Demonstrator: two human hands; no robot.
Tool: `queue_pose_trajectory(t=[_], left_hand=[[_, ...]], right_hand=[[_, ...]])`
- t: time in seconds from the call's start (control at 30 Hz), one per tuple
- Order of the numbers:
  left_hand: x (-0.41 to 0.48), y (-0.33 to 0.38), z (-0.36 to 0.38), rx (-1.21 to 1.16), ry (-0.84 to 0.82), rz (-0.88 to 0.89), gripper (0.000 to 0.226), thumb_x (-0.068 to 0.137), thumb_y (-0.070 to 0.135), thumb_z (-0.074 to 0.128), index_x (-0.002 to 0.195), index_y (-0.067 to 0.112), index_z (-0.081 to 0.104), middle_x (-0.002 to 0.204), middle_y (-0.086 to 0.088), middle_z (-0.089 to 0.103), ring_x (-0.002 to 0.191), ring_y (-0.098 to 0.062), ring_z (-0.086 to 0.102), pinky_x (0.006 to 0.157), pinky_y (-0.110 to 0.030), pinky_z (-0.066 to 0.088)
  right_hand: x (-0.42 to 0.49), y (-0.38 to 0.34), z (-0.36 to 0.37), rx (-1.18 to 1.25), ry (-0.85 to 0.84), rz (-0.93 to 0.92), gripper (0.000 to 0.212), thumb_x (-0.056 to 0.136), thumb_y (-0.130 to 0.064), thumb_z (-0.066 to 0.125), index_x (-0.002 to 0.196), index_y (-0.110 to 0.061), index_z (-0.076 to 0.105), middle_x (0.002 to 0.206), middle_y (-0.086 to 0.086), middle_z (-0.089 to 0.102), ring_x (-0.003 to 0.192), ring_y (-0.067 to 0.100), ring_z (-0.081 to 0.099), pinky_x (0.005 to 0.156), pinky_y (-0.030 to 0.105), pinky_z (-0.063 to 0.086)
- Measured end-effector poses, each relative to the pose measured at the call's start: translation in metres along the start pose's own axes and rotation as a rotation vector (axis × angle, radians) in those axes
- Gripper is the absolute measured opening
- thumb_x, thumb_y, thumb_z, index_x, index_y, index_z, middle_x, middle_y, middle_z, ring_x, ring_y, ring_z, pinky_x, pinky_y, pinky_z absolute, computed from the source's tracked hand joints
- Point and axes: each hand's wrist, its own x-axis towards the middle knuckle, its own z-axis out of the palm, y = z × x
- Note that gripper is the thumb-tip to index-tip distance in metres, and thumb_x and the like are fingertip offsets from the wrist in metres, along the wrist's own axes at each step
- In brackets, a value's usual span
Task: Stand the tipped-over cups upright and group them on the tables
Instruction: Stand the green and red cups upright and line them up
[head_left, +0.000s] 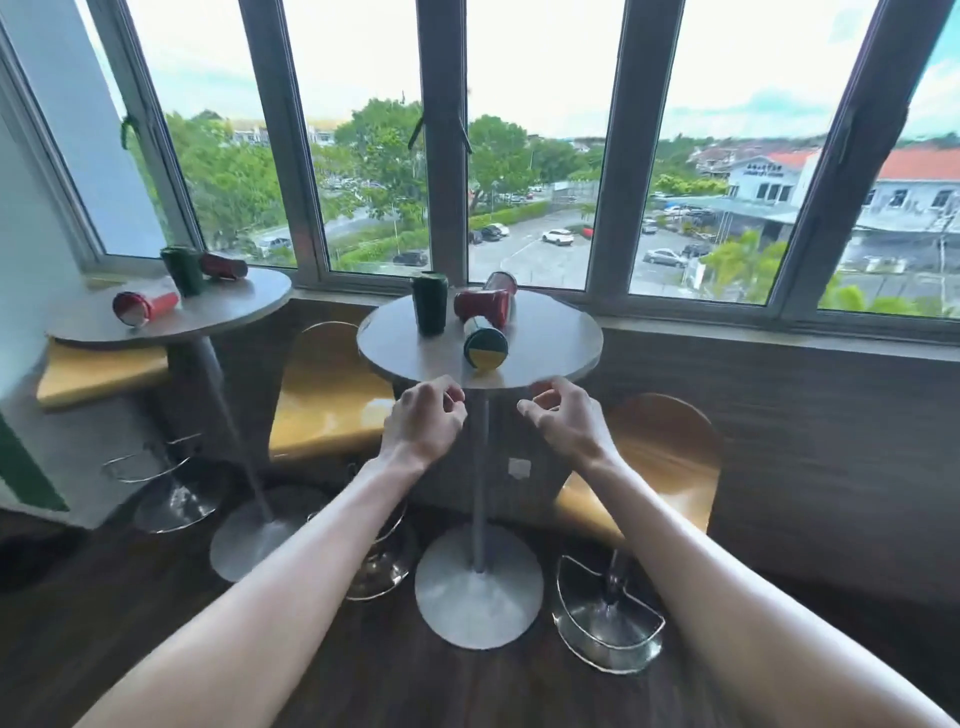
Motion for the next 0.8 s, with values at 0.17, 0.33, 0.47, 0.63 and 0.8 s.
queue_pose_trajectory(t=[0.17,0.33,0.47,0.63,0.8], left_hand=[[0.112,-0.025,0.027,-0.010,0.035,-0.047,0.017,0.092,0.019,0.059,0.103,0.015,0.071,0.100,-0.004,0.075,0.089,-0.023,0.068,0.072,-0.028,0.049],[0.197,-0.062,0.054,-0.068,0.023,-0.152,0.016,0.090,0.020,0.060,0.098,0.016,0.073,0.099,-0.005,0.077,0.092,-0.024,0.071,0.081,-0.033,0.057],[0.254,-0.092,0.072,-0.153,0.029,-0.228,0.019,0.089,0.016,0.062,0.104,0.010,0.073,0.101,-0.008,0.075,0.097,-0.027,0.068,0.080,-0.026,0.048],[0.323,-0.134,0.091,-0.250,-0.002,-0.291,0.051,0.085,0.018,0.070,0.132,0.007,0.054,0.117,-0.012,0.063,0.110,-0.032,0.059,0.088,-0.032,0.043],[0.384,-0.168,0.103,-0.371,-0.130,-0.330,0.104,0.075,0.025,0.081,0.154,0.009,0.015,0.154,-0.023,0.028,0.144,-0.036,0.025,0.118,-0.047,0.023]], right_hand=[[0.122,0.010,0.024,-0.035,-0.041,-0.073,0.039,0.084,-0.028,0.068,0.120,-0.015,0.060,0.115,0.010,0.063,0.103,0.025,0.062,0.091,0.043,0.053],[0.217,0.014,0.060,-0.087,-0.073,-0.084,0.052,0.080,-0.026,0.073,0.127,-0.013,0.052,0.114,0.003,0.052,0.108,0.017,0.052,0.088,0.027,0.037],[0.265,0.033,0.104,-0.055,-0.054,-0.038,0.074,0.063,-0.062,0.068,0.126,-0.030,0.043,0.126,0.006,0.052,0.114,0.026,0.051,0.097,0.043,0.045],[0.290,0.040,0.131,-0.304,0.106,-0.029,0.077,0.067,-0.074,0.061,0.132,-0.037,0.041,0.132,0.000,0.043,0.118,0.025,0.045,0.092,0.040,0.044],[0.289,0.047,0.162,-0.229,0.263,0.027,0.079,0.066,-0.066,0.070,0.134,-0.035,0.041,0.131,-0.002,0.041,0.120,0.026,0.044,0.098,0.040,0.040]])
